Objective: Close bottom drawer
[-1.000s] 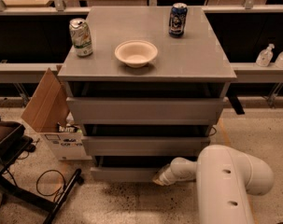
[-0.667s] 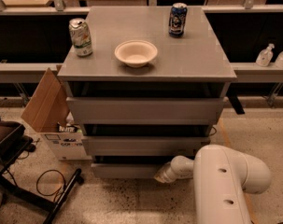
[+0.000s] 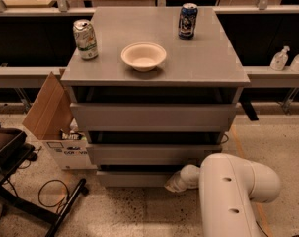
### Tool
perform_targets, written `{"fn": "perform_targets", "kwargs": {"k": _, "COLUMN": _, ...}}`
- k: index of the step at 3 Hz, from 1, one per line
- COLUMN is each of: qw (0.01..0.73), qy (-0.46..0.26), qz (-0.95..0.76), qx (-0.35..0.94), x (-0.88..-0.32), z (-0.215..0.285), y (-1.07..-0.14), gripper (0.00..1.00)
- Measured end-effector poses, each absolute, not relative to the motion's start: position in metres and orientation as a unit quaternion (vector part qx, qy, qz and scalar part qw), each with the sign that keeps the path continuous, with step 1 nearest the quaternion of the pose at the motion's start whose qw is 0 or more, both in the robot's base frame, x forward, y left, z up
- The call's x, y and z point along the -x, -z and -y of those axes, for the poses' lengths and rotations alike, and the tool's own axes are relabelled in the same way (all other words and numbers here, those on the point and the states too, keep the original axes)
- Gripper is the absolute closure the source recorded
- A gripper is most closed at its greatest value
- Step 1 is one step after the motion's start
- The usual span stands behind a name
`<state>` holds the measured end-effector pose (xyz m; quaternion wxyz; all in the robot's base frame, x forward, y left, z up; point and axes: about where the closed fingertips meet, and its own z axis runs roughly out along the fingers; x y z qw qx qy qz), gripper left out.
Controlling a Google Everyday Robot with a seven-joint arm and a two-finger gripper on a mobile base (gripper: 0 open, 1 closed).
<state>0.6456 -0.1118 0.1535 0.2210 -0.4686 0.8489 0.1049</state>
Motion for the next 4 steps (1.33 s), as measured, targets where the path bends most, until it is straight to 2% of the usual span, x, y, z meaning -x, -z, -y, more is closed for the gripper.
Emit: {"fn": "perform_targets", "kwargs": {"k": 4, "qw": 0.252, "qy": -0.081, "qz": -0.873, "qx": 0.41, "x": -0.654, "z": 0.111, "y": -0.108, "gripper": 1.0}}
